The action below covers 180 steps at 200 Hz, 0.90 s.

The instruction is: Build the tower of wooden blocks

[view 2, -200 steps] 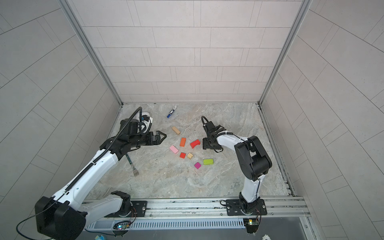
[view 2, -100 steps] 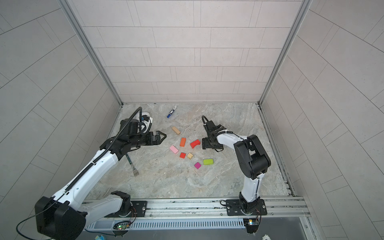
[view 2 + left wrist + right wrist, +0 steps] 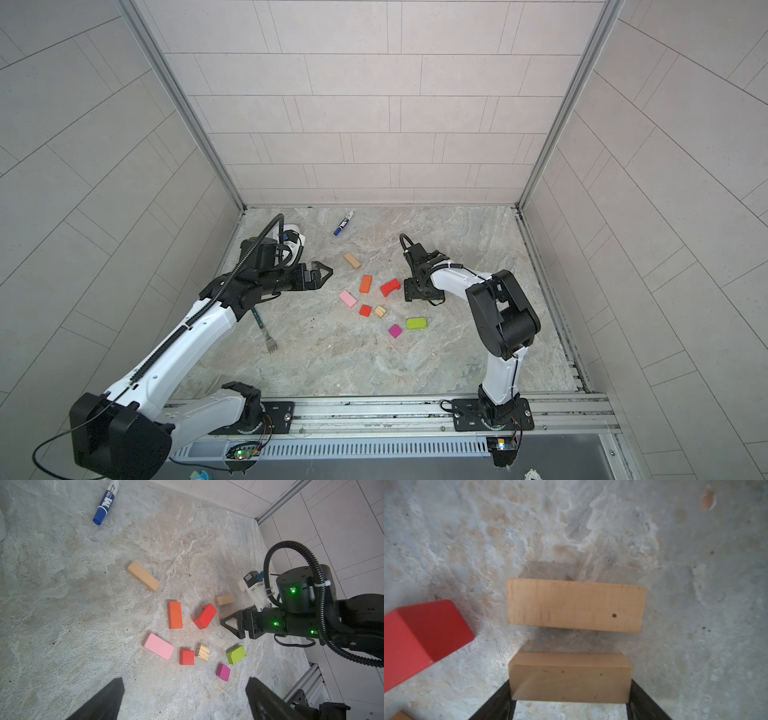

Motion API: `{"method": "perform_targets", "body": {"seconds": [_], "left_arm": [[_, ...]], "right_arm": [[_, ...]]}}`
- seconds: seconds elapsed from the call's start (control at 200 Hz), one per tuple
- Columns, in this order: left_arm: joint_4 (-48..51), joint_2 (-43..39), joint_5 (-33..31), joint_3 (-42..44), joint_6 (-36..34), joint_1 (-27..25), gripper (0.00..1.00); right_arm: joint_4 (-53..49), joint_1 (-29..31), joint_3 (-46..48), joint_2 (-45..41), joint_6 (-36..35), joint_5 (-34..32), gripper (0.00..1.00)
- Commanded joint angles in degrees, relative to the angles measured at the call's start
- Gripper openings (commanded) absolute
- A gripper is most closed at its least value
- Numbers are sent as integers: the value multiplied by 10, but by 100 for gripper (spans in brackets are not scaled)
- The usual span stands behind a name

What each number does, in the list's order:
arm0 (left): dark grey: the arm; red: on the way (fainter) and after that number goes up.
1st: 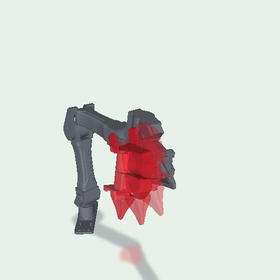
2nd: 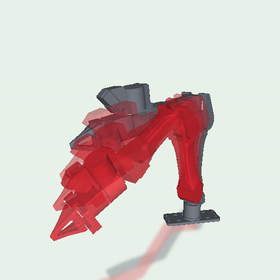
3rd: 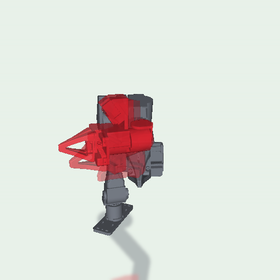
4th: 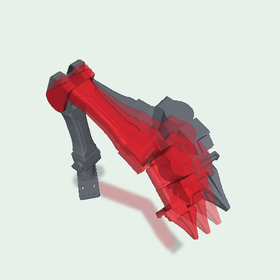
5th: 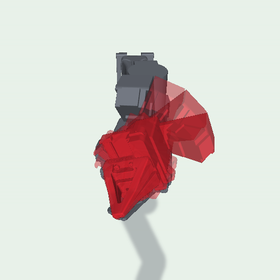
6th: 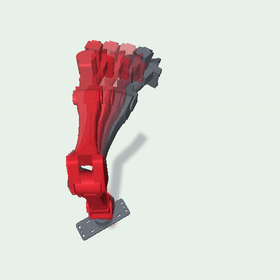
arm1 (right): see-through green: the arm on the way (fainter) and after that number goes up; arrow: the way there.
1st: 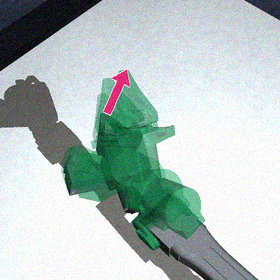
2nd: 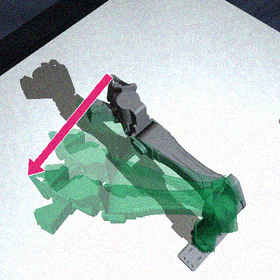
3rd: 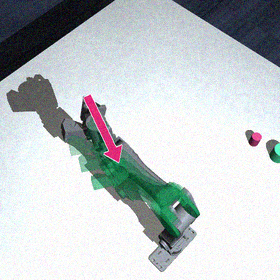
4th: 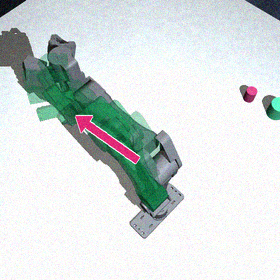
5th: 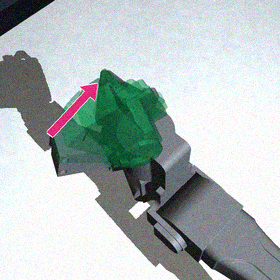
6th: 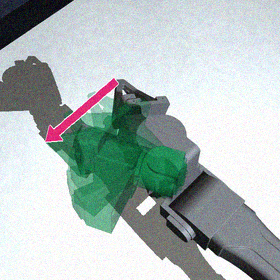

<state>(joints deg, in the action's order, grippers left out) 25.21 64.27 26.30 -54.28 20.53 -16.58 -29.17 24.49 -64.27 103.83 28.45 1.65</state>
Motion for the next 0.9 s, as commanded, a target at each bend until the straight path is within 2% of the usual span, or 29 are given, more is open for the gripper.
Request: {"method": "perform_targets", "body": {"seconds": [0.0,0.315,0.896], "left_arm": [[2,-9,-5,1,-9,-2,98],[2,-9,-6,1,-10,-2,99],[1,-8,-5,1,-10,-3,99]], "right_arm": [[-16,3,-2,3,5,-20,75],[-17,2,-15,12,13,-31,70],[-17,-1,-36,40,35,-23,70]]}}
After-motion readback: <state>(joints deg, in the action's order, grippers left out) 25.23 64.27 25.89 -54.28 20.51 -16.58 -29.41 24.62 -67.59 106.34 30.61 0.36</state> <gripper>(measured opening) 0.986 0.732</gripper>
